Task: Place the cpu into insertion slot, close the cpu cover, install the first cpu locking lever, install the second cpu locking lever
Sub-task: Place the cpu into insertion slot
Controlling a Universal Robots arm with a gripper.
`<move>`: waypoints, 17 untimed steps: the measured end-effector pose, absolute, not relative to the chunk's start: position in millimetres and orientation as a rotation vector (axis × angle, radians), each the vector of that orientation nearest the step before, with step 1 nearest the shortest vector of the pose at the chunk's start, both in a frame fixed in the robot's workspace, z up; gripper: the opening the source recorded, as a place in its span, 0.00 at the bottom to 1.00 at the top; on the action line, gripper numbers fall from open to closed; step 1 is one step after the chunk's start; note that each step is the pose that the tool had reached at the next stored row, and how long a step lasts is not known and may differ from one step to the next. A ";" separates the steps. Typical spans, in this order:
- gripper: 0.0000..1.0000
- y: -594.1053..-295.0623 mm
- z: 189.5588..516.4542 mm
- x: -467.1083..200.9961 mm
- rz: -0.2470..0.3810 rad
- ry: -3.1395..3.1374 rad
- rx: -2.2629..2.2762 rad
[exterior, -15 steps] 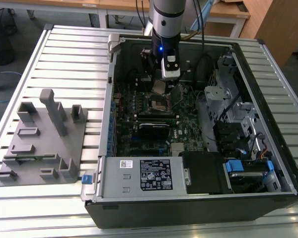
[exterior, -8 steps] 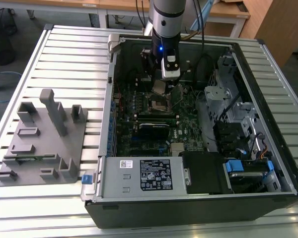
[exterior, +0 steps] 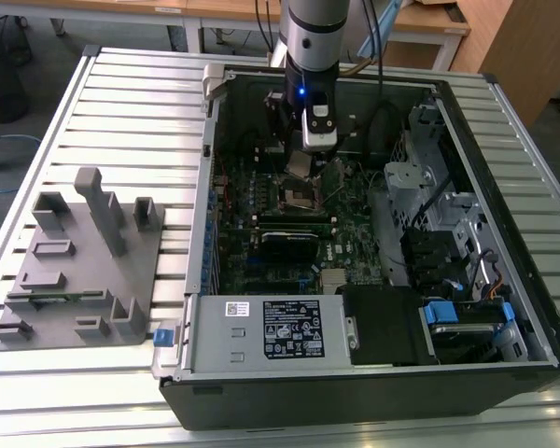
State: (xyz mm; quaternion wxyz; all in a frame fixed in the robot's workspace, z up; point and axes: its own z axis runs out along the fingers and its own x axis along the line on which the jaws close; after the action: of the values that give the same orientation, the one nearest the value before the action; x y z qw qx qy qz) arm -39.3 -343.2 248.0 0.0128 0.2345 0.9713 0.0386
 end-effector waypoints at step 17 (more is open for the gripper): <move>0.54 -343.2 247.3 -39.3 0.119 2.992 0.852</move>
State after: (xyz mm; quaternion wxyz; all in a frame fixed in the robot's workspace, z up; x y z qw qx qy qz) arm -39.3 -343.2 247.3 0.0143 0.2737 0.9610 0.0381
